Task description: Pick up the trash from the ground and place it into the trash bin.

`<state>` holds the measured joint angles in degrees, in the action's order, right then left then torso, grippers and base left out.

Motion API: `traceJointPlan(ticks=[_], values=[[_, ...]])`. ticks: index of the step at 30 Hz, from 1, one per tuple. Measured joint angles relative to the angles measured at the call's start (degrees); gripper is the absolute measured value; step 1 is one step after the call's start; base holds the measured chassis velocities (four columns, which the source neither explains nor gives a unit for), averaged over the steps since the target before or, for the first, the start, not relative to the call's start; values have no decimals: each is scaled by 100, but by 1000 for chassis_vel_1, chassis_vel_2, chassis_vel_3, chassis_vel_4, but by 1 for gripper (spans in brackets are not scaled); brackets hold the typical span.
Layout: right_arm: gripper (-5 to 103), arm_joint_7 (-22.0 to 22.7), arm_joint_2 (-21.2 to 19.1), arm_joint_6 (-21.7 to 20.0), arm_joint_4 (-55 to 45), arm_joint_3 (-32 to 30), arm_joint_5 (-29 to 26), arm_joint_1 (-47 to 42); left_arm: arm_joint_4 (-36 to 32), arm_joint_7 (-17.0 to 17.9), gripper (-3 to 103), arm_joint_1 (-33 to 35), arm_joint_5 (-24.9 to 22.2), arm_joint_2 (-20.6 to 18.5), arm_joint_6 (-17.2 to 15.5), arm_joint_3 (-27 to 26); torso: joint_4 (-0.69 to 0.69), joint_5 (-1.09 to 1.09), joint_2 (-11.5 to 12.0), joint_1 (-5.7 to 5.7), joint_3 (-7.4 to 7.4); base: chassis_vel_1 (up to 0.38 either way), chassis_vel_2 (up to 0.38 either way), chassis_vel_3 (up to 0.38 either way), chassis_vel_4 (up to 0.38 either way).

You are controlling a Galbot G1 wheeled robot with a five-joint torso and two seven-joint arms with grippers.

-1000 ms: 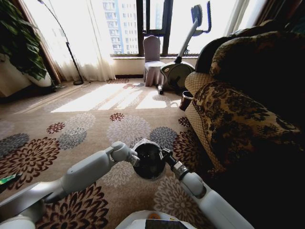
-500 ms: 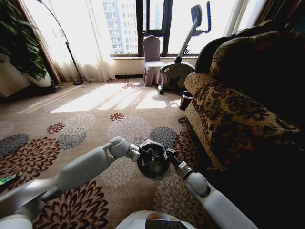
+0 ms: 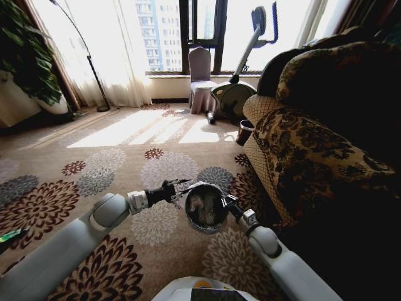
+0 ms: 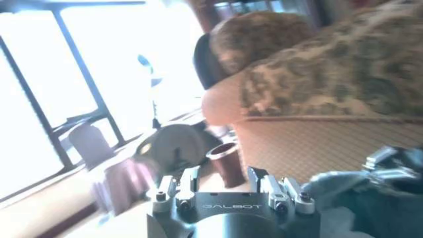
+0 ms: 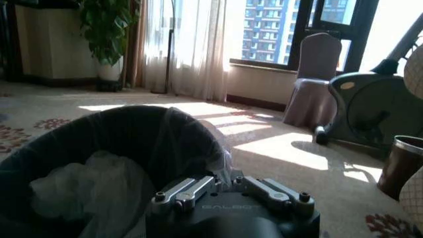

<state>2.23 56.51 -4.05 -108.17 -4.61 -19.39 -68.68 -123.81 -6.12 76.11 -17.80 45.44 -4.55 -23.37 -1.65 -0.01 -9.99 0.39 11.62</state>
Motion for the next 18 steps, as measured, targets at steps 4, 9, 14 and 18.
traceJointPlan(ticks=[4, 9, 14, 18], values=[[4, 83, -25, -111, -292, -124, -271, -209, -334, 986, 60, 670, -445, 814, -515, -345, 0, 3, 0, 0, 0, 0, 0, 0, 0], [4, 169, -15, -70, -554, -305, -427, -476, -422, 1261, 77, 1384, -482, 1713, -279, -766, 0, 2, 0, 0, 0, 0, 0, 0, 0], [4, 195, 84, 111, -771, -491, -447, -840, -359, 1249, 97, 1893, -419, 2565, 167, -1222, 0, 3, 0, -1, 0, 0, 0, 0, 0], [4, 95, 197, 178, -857, -616, -353, -1085, -109, 1167, 100, 2030, -366, 2939, 465, -1495, 1, 2, 0, 0, 1, 0, 0, 0, 0]])
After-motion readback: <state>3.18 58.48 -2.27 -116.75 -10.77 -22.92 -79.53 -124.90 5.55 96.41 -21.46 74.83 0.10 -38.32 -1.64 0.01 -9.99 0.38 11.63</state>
